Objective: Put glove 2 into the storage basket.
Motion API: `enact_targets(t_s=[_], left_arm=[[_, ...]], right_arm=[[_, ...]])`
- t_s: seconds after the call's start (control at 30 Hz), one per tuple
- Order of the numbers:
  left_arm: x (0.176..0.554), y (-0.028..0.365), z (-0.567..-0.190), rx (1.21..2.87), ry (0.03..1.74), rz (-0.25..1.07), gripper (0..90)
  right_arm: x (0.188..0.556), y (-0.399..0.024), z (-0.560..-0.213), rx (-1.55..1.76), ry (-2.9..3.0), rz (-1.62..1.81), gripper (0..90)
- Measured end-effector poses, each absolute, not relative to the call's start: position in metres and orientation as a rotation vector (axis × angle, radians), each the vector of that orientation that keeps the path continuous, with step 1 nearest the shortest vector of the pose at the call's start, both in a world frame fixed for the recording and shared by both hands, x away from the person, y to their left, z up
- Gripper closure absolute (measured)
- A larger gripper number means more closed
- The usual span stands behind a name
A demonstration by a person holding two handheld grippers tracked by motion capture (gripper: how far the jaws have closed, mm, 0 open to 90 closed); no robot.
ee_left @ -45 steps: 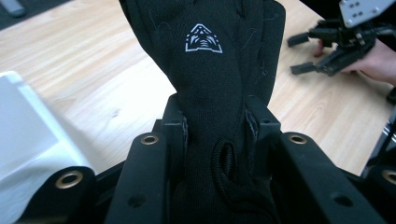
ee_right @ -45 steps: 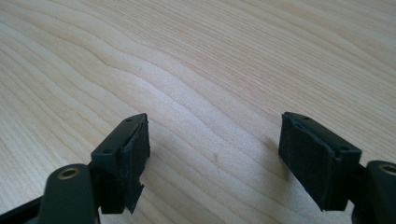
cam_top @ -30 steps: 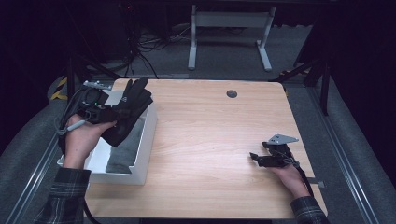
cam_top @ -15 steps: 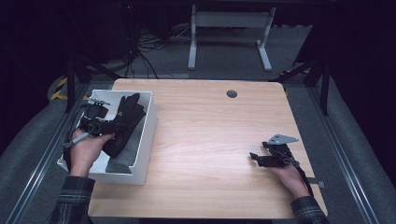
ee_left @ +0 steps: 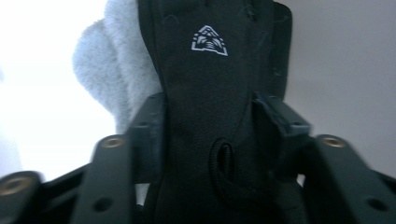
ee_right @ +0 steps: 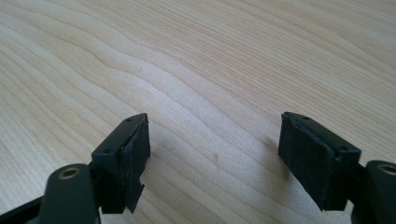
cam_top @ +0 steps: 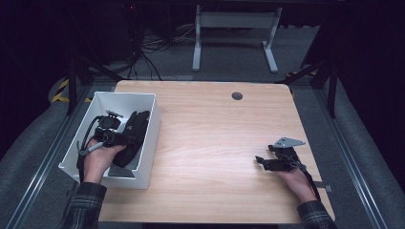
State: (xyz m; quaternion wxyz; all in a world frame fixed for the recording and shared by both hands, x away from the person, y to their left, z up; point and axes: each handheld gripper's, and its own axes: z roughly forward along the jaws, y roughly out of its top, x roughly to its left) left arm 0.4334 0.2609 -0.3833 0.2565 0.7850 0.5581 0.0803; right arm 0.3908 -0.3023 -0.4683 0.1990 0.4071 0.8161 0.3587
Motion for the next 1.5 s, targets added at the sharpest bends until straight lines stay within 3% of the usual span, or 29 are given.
enact_targets(t_s=[0.17,0.57,1.03,1.5], left_arm=[[0.433,0.264,-0.376,2.109,1.494,0.244,29.8],[0.424,0.255,-0.330,2.048,1.322,0.279,23.9],[0.412,0.182,-0.313,2.068,1.083,0.245,23.4],[0.402,0.119,-0.327,2.099,0.952,0.194,22.3]], right_arm=[[0.391,-0.302,-0.468,1.139,2.282,1.003,25.7],[0.391,-0.302,-0.468,1.140,2.281,1.002,25.6],[0.391,-0.302,-0.468,1.139,2.282,1.002,25.5],[0.390,-0.302,-0.468,1.136,2.284,1.001,25.3]])
